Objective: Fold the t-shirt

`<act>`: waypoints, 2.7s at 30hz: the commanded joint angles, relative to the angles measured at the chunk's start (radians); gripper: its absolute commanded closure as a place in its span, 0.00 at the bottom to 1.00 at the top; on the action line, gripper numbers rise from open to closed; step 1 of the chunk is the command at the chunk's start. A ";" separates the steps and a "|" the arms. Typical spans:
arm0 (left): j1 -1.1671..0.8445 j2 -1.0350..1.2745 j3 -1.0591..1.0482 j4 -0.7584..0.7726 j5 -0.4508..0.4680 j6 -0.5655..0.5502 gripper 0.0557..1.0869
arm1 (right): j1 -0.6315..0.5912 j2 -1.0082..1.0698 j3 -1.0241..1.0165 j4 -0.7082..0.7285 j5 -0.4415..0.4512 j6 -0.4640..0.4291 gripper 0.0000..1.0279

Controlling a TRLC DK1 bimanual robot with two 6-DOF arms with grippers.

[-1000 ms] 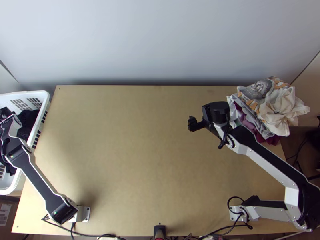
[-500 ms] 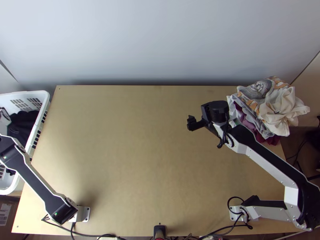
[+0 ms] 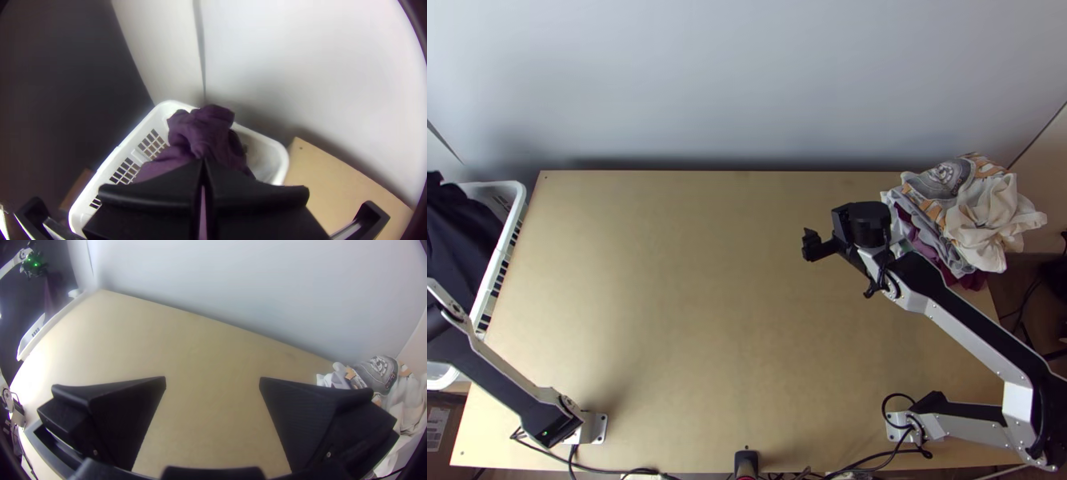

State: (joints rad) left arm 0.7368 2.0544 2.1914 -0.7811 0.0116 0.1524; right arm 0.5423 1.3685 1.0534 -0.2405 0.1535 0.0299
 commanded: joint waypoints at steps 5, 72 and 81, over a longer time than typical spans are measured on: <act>-0.321 -0.540 -0.354 -0.158 0.074 0.041 0.97 | -0.008 -0.069 -0.033 0.020 0.029 -0.007 0.05; -1.311 -0.333 -0.601 -0.150 -0.091 -0.290 0.14 | -0.501 -0.643 -0.513 -0.201 -0.256 -0.051 0.05; -1.337 -0.617 -0.733 -0.173 -0.088 -0.320 0.12 | -0.355 -0.686 -0.486 -0.448 -0.351 -0.165 0.05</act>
State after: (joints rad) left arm -0.6136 1.6123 1.5612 -0.9398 -0.0792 -0.1455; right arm 0.0792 0.7345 0.5446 -0.5232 -0.1303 -0.0761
